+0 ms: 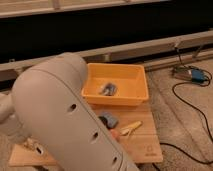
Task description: Wipe table surface with brush
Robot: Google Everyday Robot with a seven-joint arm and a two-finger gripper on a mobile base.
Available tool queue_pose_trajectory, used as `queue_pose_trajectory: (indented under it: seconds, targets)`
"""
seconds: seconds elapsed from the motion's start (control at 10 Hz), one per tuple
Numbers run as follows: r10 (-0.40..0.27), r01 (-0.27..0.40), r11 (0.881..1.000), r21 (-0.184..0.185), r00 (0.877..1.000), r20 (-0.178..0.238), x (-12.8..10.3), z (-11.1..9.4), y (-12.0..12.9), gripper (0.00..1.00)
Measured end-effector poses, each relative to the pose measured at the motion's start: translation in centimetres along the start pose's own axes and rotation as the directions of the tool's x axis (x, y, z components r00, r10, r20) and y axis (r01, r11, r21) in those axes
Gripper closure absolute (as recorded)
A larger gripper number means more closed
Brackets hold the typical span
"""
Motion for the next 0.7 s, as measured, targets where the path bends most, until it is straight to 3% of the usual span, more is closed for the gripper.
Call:
queue_pose_trajectory:
  seconds: [0.3,0.7]
  targets:
    - [0.023,-0.023,1.000,0.001,1.000,0.004,-2.6,-0.8,-1.7,0.94]
    - [0.126,-0.128,0.991,-0.032,0.991,-0.045,-4.5,0.5,-7.1,0.94]
